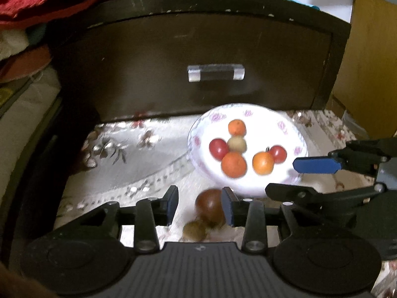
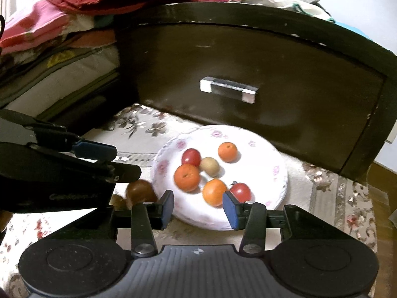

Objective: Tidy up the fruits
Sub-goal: 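Grasp the second small tan fruit with the left gripper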

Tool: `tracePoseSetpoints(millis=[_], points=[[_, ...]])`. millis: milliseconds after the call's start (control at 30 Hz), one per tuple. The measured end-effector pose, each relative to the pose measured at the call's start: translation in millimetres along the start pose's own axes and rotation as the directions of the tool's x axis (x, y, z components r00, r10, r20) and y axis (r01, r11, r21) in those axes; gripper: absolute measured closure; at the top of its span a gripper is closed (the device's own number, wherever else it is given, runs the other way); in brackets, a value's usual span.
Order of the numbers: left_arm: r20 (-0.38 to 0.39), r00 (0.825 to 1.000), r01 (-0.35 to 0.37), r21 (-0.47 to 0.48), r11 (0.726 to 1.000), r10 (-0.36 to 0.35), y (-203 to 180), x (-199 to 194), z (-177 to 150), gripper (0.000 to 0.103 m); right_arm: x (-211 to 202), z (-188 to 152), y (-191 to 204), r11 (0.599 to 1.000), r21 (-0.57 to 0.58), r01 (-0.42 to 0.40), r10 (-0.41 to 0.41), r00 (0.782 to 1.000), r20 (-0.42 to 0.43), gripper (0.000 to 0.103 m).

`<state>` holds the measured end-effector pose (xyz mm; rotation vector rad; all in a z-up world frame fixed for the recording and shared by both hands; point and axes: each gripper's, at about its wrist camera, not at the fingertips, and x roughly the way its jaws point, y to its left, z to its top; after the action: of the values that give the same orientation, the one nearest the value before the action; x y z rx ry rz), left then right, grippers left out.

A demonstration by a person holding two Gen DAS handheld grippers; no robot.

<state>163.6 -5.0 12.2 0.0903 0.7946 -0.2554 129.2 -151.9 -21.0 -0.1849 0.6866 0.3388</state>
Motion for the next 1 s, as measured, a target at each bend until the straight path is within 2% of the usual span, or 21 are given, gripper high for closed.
tracePoseSetpoints(millis=[300, 467, 767, 1000], points=[[-0.07, 0.997, 0.029, 0.058, 0.998, -0.024, 4, 14, -30, 0.059, 4, -10, 16, 1.0, -0.002, -0.026, 0.026, 0.999, -0.038, 0.062], [-0.084, 0.996, 0.038, 0.076, 0.996, -0.031, -3, 27, -33, 0.059, 9, -13, 17, 0.999, 0.0, -0.035, 0.035, 0.998, -0.061, 0.062], [-0.096, 0.995, 0.01, 0.065, 0.998, -0.004, 2, 42, -36, 0.06, 12, -10, 12, 0.998, 0.033, -0.044, 0.047, 0.996, -0.069, 0.059], [-0.08, 0.997, 0.012, 0.051, 0.999, -0.008, 5, 44, -35, 0.071, 14, -10, 16, 0.999, 0.026, -0.047, 0.049, 0.996, -0.068, 0.058]])
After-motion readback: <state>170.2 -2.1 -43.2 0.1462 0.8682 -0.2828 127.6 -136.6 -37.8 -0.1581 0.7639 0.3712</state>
